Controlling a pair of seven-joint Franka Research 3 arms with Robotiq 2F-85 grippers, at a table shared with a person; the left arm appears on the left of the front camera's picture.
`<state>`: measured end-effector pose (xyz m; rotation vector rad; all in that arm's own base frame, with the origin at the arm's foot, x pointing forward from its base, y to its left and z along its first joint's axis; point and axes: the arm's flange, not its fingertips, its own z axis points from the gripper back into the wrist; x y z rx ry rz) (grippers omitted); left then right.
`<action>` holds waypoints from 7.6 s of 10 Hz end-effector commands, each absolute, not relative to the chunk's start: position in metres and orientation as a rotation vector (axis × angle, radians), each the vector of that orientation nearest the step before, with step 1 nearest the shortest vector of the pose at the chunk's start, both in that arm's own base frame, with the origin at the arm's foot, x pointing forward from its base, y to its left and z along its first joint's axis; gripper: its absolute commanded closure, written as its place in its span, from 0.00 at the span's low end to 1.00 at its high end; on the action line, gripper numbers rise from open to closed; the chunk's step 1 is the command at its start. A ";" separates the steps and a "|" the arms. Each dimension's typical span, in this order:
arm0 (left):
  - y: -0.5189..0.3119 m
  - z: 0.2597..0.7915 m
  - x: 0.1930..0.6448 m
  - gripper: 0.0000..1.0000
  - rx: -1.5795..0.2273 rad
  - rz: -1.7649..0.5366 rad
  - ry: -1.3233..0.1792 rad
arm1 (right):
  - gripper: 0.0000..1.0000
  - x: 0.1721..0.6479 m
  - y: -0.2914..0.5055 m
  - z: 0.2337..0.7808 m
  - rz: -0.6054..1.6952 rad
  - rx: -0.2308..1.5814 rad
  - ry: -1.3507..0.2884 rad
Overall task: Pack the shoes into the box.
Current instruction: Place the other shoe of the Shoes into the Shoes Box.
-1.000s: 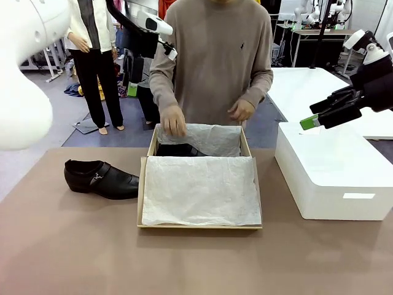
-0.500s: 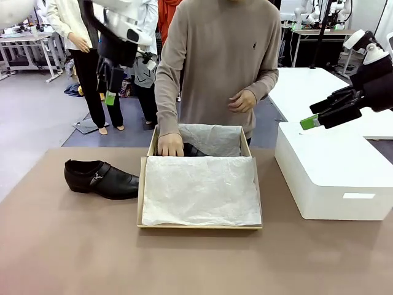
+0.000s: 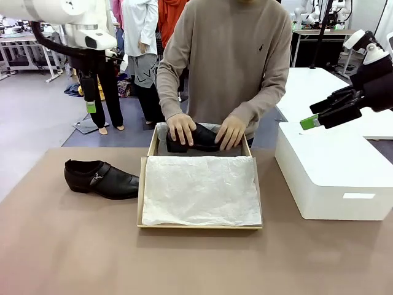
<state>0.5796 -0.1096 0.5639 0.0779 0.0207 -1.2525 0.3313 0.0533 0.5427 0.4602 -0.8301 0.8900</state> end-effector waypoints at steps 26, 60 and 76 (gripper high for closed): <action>-0.074 0.446 0.555 0.00 -0.023 -1.530 0.011 | 0.00 0.334 0.053 0.542 0.905 0.472 -0.842; -0.054 0.335 0.581 0.00 -0.027 -1.556 0.080 | 0.00 0.334 0.053 0.542 0.905 0.472 -0.842; -0.038 0.362 0.581 1.00 0.011 -1.583 0.106 | 0.00 0.334 0.053 0.542 0.905 0.472 -0.842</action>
